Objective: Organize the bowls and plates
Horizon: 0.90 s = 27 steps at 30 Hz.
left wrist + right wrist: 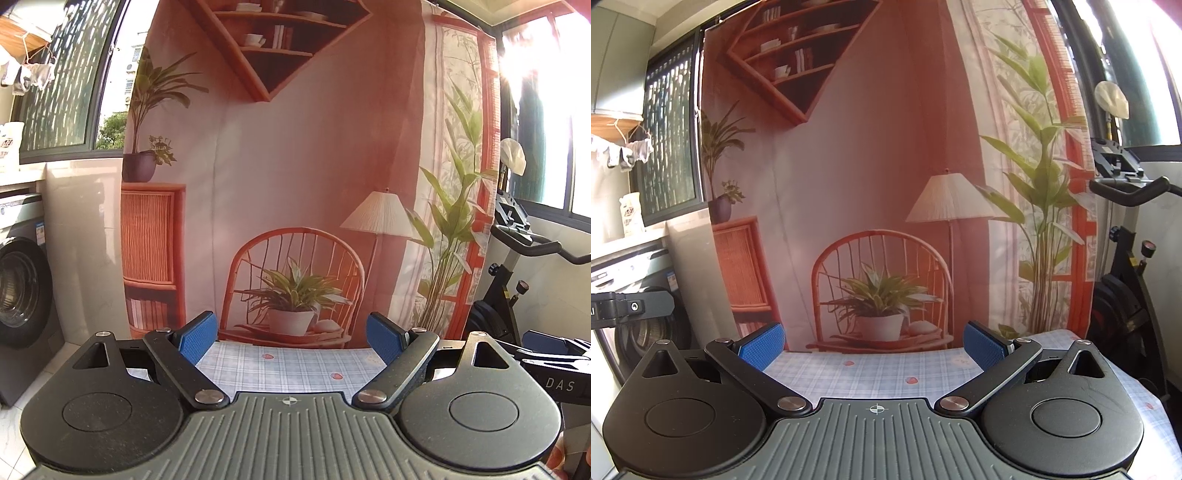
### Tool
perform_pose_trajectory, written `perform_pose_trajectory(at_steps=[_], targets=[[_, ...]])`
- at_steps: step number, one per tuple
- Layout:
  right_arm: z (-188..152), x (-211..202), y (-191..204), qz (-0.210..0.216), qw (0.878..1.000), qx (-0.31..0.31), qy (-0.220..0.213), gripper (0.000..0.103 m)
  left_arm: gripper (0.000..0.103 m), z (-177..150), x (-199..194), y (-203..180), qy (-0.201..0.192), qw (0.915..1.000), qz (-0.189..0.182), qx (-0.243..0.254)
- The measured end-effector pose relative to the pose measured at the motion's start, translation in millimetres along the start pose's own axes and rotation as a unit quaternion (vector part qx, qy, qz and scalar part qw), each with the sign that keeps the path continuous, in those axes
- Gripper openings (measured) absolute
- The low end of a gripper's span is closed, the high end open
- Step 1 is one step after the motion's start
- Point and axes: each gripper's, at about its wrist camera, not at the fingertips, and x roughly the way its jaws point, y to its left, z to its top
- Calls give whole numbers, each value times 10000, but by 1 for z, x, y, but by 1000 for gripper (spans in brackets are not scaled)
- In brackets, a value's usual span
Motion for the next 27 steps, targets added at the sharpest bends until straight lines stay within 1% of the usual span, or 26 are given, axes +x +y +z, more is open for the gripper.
perform_pose_trajectory(at_steps=[1, 8, 13, 27], targets=[[0, 0, 0, -3, 10000, -3, 3, 103, 89, 0, 0, 0, -16, 10000, 72, 39], [-1, -1, 2, 4, 10000, -27, 18, 103, 89, 0, -4, 2, -14, 9997, 157, 199], [-2, -1, 4, 10, 10000, -42, 39, 103, 89, -2, -4, 2, 7, 9987, 317, 394], [-10, 5, 10, 43, 9997, -84, 229, 103, 89, -5, 2, 8, 170, 9974, 453, 527]])
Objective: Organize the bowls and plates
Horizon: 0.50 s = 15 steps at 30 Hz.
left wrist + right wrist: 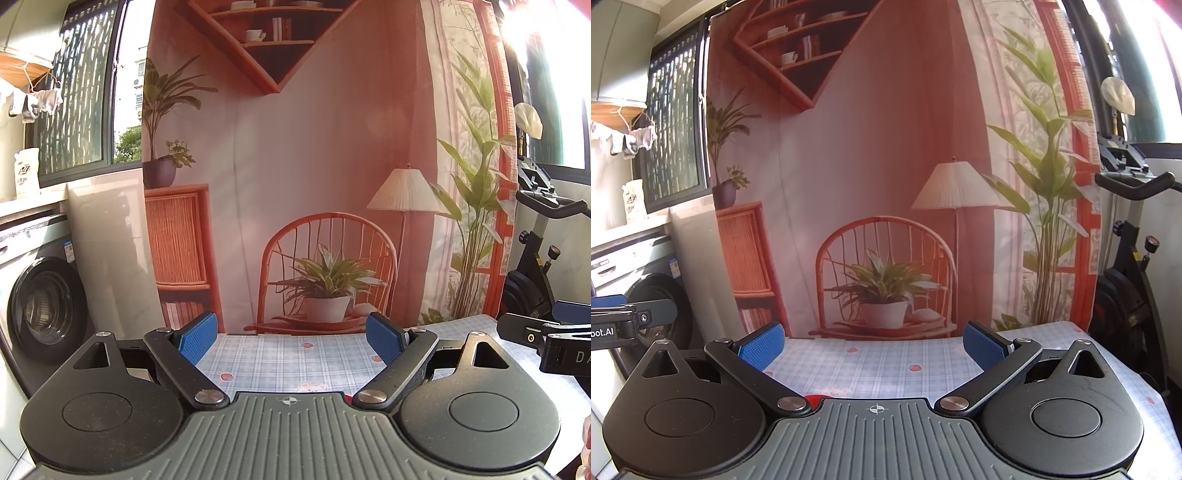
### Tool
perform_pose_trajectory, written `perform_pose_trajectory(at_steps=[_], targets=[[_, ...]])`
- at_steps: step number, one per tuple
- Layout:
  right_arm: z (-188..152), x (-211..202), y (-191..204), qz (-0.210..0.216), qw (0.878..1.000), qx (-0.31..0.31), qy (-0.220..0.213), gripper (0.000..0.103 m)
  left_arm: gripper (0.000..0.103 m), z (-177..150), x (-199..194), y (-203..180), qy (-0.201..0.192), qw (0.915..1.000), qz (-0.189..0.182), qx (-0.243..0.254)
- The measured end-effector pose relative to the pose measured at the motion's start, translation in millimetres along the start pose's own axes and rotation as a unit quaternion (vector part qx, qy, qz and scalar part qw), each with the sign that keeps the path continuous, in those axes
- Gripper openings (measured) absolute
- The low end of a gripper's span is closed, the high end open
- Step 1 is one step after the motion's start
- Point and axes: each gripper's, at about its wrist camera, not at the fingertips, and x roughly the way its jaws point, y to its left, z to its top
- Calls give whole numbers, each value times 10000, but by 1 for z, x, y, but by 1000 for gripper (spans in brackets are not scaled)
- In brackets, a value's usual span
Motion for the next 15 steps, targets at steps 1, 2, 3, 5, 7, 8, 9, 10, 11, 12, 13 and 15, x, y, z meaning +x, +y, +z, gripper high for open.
perform_pose_trajectory(at_steps=[1, 2, 3, 5, 7, 8, 9, 10, 11, 12, 13, 15], targets=[[0, 1, 0, 3, 10000, 3, 13, 103, 89, 0, 0, 0, 8, 10000, 4, 6], [0, 1, 0, 0, 10000, 6, 22, 103, 89, 0, 1, 0, 20, 10000, 4, 3], [-1, 1, 0, -3, 10000, 10, 24, 103, 89, 0, 2, 1, 32, 10000, 7, -5], [-1, 2, 0, -10, 10000, 18, 30, 103, 89, 0, 3, 1, 64, 10000, 15, -19], [-2, 2, -1, -18, 10000, 23, 36, 103, 89, 0, 4, 2, 89, 10000, 32, -18], [-2, 2, -1, -22, 10000, 29, 42, 103, 89, 0, 5, 1, 96, 9999, 40, -12], [-3, 3, -1, -29, 10000, 37, 53, 103, 89, -1, 5, 1, 102, 9999, 46, -9], [-4, 3, -2, -34, 10000, 44, 63, 103, 89, -1, 5, 1, 109, 9999, 48, -4], [-4, 3, -2, -40, 10000, 51, 73, 103, 89, -1, 5, 0, 111, 9999, 49, 2], [-4, 4, -2, -43, 9999, 56, 83, 103, 89, -2, 5, 0, 108, 9999, 49, 9], [-4, 5, -3, -43, 9999, 61, 91, 103, 89, -2, 5, 0, 105, 9999, 49, 18], [-4, 5, -3, -40, 9999, 67, 97, 103, 89, -2, 5, -1, 110, 9999, 53, 20]])
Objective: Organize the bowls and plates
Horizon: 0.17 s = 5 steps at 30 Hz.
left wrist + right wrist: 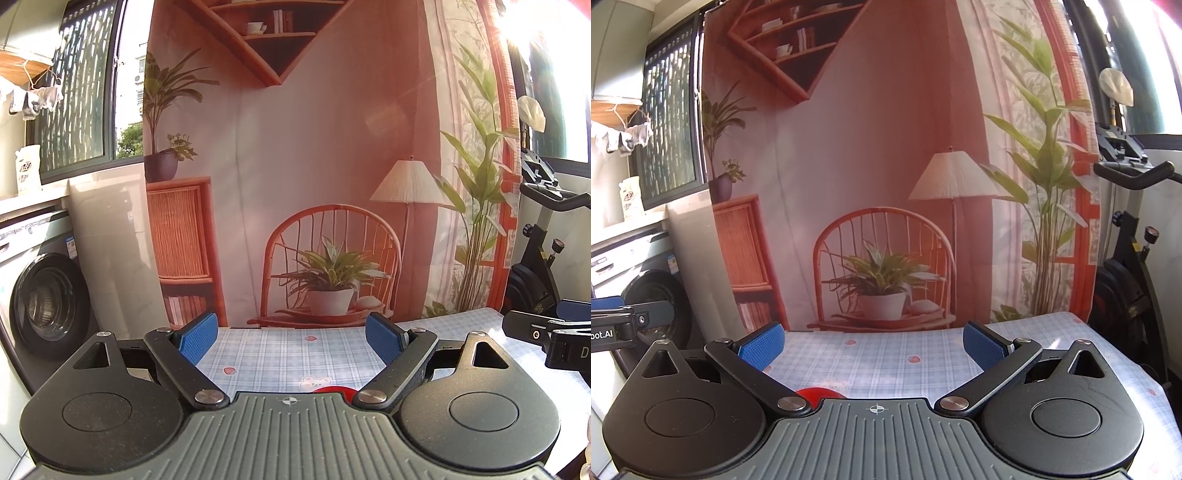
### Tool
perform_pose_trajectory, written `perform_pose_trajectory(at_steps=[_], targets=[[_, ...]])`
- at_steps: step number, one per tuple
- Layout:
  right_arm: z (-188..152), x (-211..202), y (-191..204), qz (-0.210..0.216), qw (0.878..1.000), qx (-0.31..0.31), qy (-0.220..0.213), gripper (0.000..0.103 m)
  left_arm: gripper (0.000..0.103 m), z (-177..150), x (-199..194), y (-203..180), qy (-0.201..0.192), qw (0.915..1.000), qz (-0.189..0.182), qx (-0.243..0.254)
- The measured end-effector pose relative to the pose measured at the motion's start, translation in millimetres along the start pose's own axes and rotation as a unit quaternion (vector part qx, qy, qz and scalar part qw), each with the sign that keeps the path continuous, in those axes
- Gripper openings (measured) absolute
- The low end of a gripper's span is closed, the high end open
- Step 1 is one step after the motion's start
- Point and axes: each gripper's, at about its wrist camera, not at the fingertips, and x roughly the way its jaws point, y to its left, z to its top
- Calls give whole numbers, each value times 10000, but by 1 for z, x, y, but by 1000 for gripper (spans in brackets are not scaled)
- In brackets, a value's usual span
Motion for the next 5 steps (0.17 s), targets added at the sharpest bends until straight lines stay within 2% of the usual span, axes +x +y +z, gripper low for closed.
perform_pose_trajectory(at_steps=[5], targets=[[0, 0, 0, -1, 10000, 1, -1, 103, 89, 1, 1, 0, -7, 10000, 5, -5]])
